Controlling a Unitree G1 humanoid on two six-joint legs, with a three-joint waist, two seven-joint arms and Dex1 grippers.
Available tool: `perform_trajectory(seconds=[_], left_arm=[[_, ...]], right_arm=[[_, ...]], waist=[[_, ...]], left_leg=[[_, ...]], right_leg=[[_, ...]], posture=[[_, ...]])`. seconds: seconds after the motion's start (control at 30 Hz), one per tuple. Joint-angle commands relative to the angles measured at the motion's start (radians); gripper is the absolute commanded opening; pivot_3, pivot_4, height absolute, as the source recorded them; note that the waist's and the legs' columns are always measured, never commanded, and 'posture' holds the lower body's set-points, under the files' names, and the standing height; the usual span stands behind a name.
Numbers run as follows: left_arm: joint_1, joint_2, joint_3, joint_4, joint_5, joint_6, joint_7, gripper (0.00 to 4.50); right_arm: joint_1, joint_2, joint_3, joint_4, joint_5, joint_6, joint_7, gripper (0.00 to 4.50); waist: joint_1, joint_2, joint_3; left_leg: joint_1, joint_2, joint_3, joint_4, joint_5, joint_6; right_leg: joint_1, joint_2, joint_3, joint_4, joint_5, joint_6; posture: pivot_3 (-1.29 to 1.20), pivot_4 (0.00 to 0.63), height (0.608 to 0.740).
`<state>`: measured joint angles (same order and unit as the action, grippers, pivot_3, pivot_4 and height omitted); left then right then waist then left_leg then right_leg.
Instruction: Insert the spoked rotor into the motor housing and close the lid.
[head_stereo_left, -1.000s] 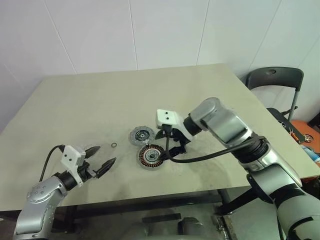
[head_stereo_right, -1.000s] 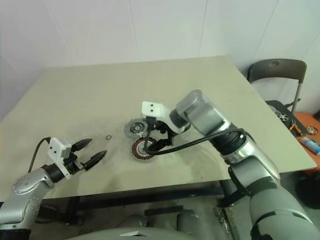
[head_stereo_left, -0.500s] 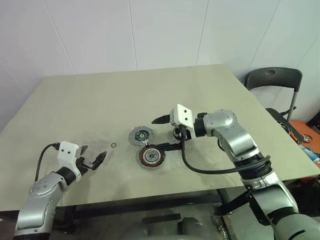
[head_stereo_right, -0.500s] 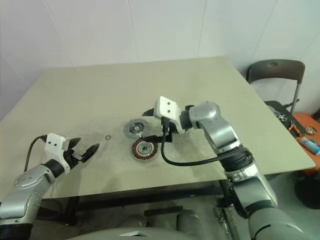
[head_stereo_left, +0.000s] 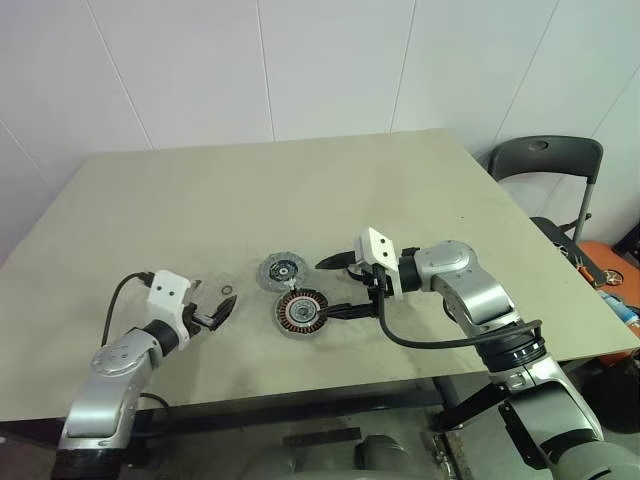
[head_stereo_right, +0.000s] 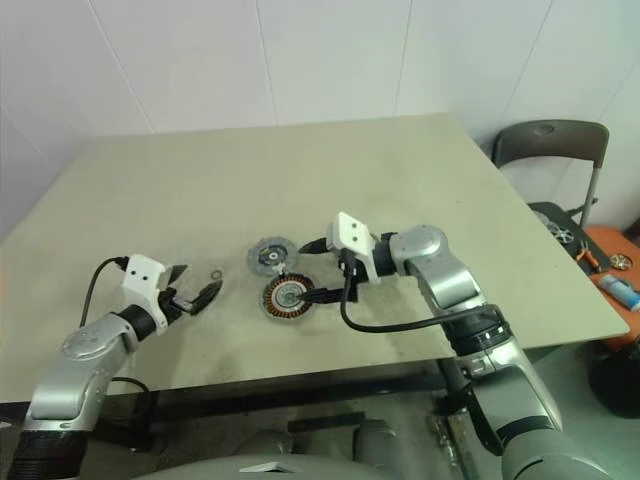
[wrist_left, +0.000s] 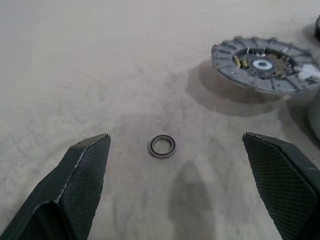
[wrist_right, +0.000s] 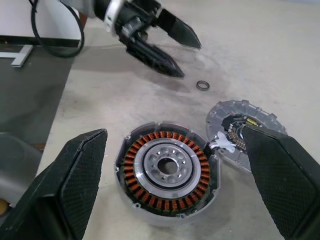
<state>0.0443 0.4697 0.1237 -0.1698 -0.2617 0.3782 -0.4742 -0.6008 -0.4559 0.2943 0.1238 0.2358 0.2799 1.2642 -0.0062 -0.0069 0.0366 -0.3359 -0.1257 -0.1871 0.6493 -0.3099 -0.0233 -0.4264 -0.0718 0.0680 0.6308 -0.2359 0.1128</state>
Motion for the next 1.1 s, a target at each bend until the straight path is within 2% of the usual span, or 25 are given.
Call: perform_trajectory(seconds=[0.03, 0.27, 0.67, 1.1], left_arm=[[-0.033, -0.02, -0.003, 0.026, 0.034, -0.036, 0.037, 4.5], [-0.079, -0.061, -0.025, 0.052, 0.054, 0.042, 0.086, 4.5], [-0.193, -0.11, -0.027, 0.171, 0.027, 0.118, 0.1, 4.5], [-0.191, -0.098, -0.081, 0.181, 0.075, 0.17, 0.088, 4.5]], right_arm=[[-0.009, -0.005, -0.023, -0.018, 0.02, -0.009, 0.007, 4.48], [-0.006, -0.006, -0.022, -0.032, 0.027, -0.001, 0.007, 4.48], [-0.015, -0.003, -0.022, -0.03, 0.028, 0.003, 0.008, 4.48], [-0.022, -0.005, -0.03, -0.023, 0.027, 0.001, -0.001, 4.48]], waist=[[0.001, 0.0, 0.0], [0.018, 0.0, 0.0], [0.02, 0.0, 0.0], [0.02, 0.0, -0.001]], left_leg=[[0.0, 0.0, 0.0, 0.0, 0.0, 0.0], [0.0, 0.001, 0.0, 0.001, 0.001, -0.001], [0.0, 0.001, 0.0, 0.001, 0.001, -0.002], [0.0, 0.001, 0.0, 0.001, 0.002, -0.002]], right_leg=[[0.0, 0.0, 0.0, 0.0, 0.0, 0.0], [0.0, 0.001, 0.0, 0.0, 0.002, 0.0], [0.0, 0.001, 0.0, 0.0, 0.003, -0.001], [0.0, 0.001, 0.0, 0.0, 0.003, -0.001]], posture=[[0.0, 0.0, 0.74], [0.0, 0.0, 0.74], [0.0, 0.0, 0.74], [0.0, 0.0, 0.74]])
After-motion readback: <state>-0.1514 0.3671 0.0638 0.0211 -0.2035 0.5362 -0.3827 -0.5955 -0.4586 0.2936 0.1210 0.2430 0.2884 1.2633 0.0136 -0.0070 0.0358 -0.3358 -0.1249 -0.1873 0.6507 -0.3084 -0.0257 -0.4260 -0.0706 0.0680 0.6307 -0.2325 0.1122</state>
